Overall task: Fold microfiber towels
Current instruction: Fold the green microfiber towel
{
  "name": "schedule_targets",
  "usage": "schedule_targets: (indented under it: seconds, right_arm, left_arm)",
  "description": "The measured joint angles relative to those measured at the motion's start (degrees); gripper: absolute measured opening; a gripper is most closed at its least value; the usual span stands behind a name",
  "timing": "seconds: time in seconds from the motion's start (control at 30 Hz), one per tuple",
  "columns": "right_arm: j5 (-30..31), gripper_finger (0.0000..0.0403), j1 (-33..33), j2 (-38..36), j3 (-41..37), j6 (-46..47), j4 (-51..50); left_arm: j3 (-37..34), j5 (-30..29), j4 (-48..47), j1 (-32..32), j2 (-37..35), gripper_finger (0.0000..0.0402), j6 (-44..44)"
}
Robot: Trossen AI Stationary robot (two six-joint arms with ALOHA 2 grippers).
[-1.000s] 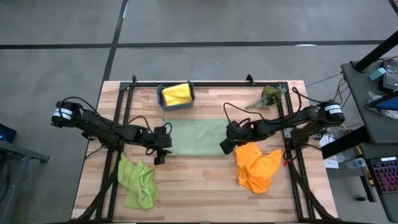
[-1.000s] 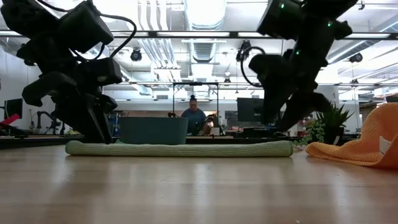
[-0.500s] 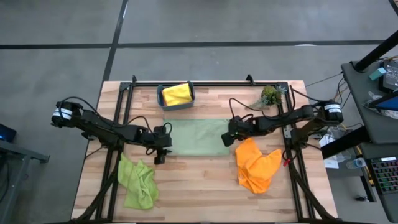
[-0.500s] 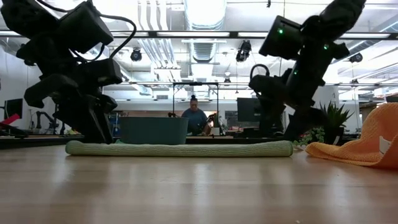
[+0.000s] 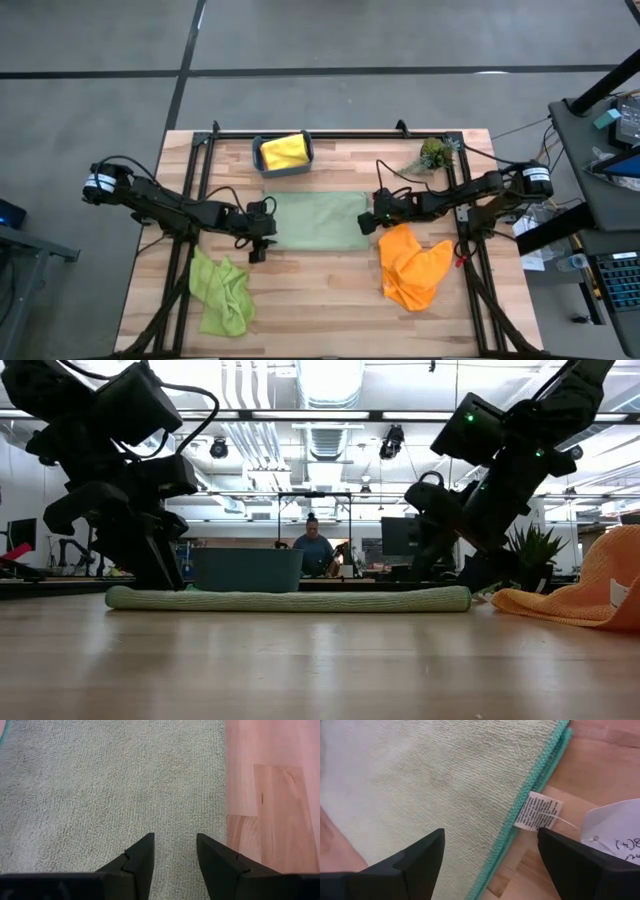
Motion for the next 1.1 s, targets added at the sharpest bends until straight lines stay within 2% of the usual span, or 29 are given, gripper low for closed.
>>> schedule_targets:
  seconds: [0.17,0.4,0.57,0.7,0.93,1.1]
  right_arm:
    - [0.0,0.0309,0.0,1.1,0.0,0.1,1.5]
    - [-4.1,0.0306,0.0,8.1,0.6,-0.7,14.6]
    - [-4.3,0.0286,0.0,8.4,1.1,-1.0,15.3]
    - [-4.6,0.0238,0.0,7.5,1.0,-1.0,14.7]
    - [-4.8,0.0122,0.0,5.7,0.9,-1.5,11.8]
    - [-4.5,0.0059,0.0,2.6,0.9,-2.4,6.8]
  left_arm:
    - [0.0,0.0,0.0,0.0,0.0,0.0132,0.0]
    - [0.0,0.0,0.4,0.0,0.0,0.0131,0.9]
    - [0.0,0.0,0.4,0.0,0.0,0.0132,0.9]
    - [0.0,0.0,0.4,0.0,0.0,0.0132,0.9]
    - [0.0,0.0,0.1,0.0,-0.8,0.0132,1.1]
    - [0.7,0.0,-5.7,0.0,-4.3,0.0132,1.4]
